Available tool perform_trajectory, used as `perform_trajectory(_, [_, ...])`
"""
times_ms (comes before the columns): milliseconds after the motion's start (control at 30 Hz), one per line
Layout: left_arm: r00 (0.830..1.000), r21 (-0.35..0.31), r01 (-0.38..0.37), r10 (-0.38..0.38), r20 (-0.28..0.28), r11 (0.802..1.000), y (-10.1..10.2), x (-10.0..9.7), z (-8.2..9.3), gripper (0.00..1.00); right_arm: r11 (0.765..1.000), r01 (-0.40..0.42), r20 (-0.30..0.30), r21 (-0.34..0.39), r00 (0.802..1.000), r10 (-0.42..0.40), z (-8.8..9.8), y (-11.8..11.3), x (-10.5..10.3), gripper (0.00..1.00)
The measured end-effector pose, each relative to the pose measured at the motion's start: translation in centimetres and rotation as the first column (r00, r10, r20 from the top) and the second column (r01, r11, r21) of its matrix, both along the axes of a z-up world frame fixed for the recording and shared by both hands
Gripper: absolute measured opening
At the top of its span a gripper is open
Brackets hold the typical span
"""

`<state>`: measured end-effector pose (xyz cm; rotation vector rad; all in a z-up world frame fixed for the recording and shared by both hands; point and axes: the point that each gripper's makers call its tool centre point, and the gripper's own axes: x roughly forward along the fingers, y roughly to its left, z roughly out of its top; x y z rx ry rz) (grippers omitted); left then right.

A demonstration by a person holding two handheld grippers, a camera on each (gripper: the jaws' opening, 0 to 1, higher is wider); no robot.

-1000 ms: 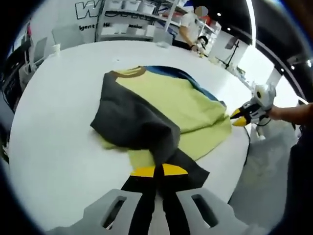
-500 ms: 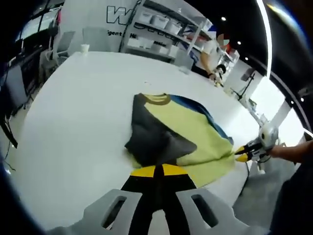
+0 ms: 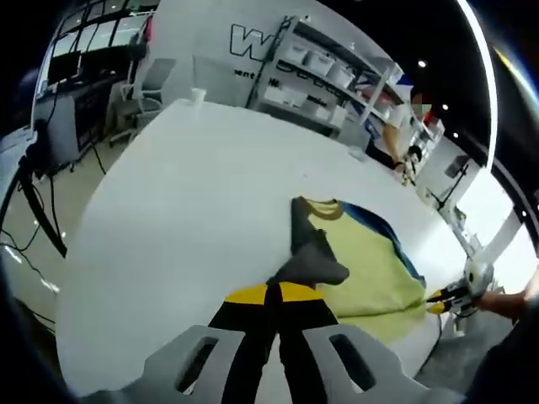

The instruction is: Fold the garment on the visible template until the final outline fits inside the template.

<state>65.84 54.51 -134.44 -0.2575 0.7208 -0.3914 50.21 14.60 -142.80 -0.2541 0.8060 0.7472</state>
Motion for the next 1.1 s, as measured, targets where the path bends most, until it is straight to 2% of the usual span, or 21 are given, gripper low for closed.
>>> perform_trajectory(333, [0.999, 0.045, -0.046, 0.047, -0.012, 0.998, 2.5, 1.9, -1.1, 0.05, 1.000, 0.001, 0.034, -0.016, 0.999, -0.001, 0.3, -0.2, 0.4, 0.14])
perform_trajectory(633, [0.993, 0.059, -0.113, 0.115, -0.033, 0.992, 4.6, 3.1, -2.0, 0.05, 1.000, 0.016, 0.144, -0.001, 0.989, -0.015, 3.1, -0.8, 1.9, 0.36])
perform_trajectory(800, [0.982, 0.074, -0.181, 0.185, -0.047, 0.981, 6.7, 3.9, -2.7, 0.05, 1.000, 0.025, 0.198, 0.013, 0.980, -0.027, 4.7, -1.1, 2.6, 0.50])
perform_trajectory(967, [0.980, 0.105, -0.188, 0.194, -0.047, 0.977, 7.2, 4.0, -3.2, 0.05, 0.999, 0.019, 0.236, 0.029, 0.971, -0.026, 5.9, -1.0, 2.9, 0.60])
perform_trajectory(1100, [0.981, 0.145, -0.181, 0.189, -0.043, 0.973, 7.6, 4.2, -3.8, 0.05, 0.999, 0.014, 0.245, 0.034, 0.969, -0.022, 6.3, -0.8, 2.9, 0.63])
